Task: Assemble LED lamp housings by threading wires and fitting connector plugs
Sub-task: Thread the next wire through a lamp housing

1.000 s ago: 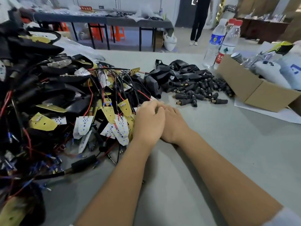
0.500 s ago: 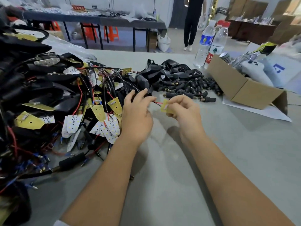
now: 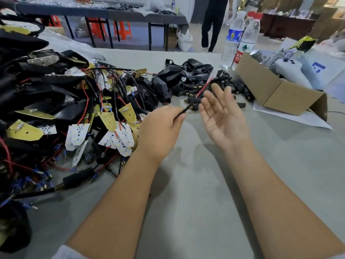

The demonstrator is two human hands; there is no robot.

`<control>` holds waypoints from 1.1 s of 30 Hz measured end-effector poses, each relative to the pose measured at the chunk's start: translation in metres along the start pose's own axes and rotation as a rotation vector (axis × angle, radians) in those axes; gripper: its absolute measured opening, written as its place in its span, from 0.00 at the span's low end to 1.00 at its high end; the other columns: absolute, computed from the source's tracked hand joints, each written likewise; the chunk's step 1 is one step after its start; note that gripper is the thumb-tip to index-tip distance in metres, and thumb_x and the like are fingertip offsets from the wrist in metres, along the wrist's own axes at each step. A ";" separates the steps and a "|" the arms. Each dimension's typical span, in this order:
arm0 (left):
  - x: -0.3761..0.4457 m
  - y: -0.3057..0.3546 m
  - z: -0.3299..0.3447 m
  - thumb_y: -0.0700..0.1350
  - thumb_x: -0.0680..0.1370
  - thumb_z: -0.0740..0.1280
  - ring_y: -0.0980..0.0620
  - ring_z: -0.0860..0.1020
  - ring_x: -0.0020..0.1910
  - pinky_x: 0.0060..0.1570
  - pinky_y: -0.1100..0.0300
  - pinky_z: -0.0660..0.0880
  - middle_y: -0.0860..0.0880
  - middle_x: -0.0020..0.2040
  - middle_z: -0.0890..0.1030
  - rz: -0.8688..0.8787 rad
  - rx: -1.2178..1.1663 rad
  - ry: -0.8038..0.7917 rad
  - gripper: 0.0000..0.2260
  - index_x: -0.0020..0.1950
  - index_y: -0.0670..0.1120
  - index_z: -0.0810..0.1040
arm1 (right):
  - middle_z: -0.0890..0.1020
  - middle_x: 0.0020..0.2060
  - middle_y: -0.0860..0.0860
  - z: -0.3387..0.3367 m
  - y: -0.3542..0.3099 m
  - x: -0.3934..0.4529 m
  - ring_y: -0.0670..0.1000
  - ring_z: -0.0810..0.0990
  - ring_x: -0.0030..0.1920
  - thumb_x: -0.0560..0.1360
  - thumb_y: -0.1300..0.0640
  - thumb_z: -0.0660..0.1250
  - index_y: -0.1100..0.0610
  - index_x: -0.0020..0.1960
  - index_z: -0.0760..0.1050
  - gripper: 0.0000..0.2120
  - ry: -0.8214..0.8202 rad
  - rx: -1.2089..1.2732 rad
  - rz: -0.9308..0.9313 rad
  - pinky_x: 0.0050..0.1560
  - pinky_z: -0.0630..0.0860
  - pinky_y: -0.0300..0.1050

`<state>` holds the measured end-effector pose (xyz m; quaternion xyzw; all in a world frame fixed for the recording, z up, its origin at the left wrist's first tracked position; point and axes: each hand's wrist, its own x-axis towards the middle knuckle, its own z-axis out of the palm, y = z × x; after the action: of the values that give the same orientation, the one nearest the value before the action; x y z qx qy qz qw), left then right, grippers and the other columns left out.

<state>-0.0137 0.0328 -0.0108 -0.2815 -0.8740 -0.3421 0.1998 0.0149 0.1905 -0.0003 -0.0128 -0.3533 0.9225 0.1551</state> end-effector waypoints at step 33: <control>-0.003 -0.007 -0.006 0.52 0.80 0.63 0.62 0.71 0.30 0.32 0.60 0.62 0.61 0.28 0.74 -0.104 -0.137 -0.113 0.10 0.39 0.53 0.76 | 0.64 0.20 0.47 -0.023 -0.018 0.012 0.43 0.63 0.19 0.82 0.51 0.61 0.58 0.37 0.72 0.17 0.429 0.261 -0.120 0.23 0.66 0.34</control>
<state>-0.0148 0.0233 -0.0115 -0.2678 -0.8718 -0.3943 0.1124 0.0111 0.2219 -0.0045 -0.1673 -0.1904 0.9255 0.2814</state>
